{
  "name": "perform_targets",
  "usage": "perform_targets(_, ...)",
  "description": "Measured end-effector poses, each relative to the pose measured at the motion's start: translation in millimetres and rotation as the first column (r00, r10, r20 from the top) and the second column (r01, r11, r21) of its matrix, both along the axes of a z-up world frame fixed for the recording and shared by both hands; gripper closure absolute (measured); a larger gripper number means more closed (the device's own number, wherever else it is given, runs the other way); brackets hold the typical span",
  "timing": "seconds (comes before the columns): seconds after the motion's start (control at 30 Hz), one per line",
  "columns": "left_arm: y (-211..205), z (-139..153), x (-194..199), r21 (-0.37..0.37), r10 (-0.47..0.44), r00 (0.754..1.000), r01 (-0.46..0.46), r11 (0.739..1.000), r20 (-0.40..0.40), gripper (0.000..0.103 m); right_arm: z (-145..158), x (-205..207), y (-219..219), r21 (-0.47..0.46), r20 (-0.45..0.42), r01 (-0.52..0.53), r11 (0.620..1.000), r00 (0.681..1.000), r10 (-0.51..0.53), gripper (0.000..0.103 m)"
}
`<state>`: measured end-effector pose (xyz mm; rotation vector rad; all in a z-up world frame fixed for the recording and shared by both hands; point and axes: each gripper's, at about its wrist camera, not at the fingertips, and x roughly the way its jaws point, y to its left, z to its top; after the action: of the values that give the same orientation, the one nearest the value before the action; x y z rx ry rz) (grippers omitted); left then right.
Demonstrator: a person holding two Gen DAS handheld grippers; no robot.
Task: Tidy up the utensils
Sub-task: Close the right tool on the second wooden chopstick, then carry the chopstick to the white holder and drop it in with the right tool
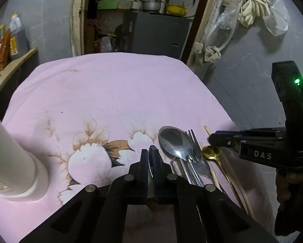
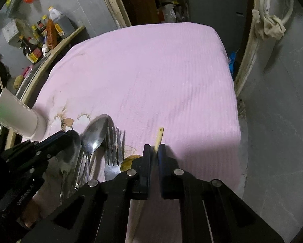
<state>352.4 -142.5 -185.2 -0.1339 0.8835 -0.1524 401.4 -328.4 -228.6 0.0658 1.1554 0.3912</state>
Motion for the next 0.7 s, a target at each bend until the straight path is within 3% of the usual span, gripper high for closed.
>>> perform_targets(0.2,13,15,-13,-0.008,0.085,0.995,-0.084,0.996,0.049,0.100,6,-11,-12,0.092,0.016,0.077,0.993,0.997,-0.079,0.099)
perform_targets(0.4,28,36,-30,-0.026,0.133,0.985,-0.130,0.991,0.114,0.100,40,-39,-20,0.195,0.150,0.136,0.971,0.975,-0.167,0.099)
perform_targets(0.57,43,69,-51,-0.022,0.175,0.963,-0.175,0.984,0.206,0.100,78,-61,-19,0.320,0.266,0.142,0.937,0.935,-0.233,0.099)
perform_targets(0.7,69,103,-67,-0.032,0.226,0.935,-0.226,0.974,0.271,0.100,111,-81,-4,0.408,0.374,0.105,0.907,0.887,-0.271,0.099)
